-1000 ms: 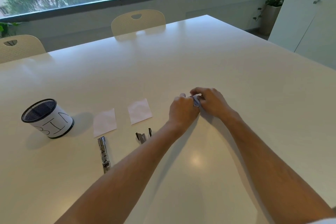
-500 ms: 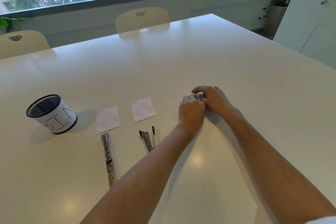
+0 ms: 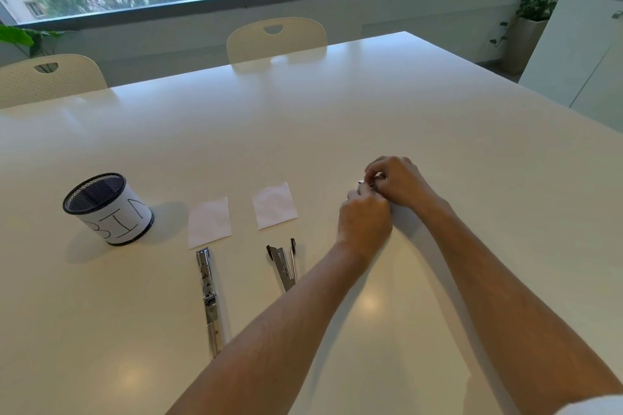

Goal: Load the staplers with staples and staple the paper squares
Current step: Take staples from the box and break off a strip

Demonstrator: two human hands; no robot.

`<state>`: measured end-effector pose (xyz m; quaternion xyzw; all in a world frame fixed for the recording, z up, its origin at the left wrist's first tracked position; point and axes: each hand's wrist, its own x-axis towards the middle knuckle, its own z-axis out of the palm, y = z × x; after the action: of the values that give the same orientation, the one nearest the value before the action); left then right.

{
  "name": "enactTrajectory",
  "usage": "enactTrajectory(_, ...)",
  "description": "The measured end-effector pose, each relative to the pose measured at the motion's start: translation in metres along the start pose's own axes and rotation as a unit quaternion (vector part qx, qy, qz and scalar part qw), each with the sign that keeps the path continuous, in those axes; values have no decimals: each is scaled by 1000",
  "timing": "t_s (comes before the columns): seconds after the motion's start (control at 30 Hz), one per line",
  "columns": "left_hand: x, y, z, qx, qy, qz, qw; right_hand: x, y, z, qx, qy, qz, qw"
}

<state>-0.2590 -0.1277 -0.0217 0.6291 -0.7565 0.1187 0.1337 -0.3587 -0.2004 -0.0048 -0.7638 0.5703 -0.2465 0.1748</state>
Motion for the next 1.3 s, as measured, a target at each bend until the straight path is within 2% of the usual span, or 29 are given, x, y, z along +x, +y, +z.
enactTrajectory(0.27, 2, -4, 8, -20, 45, -6, 999, 9, -3, -3, -1, -18, 6, 1000)
enactTrajectory(0.67, 4, -8, 13, -101, 31, -16, 994, 26, -6, -5, -23, -27, -4, 999)
enactTrajectory(1.3, 3, -9, 14, -44, 19, 1, 999, 31, -11, 7, -37, 32, 10, 999)
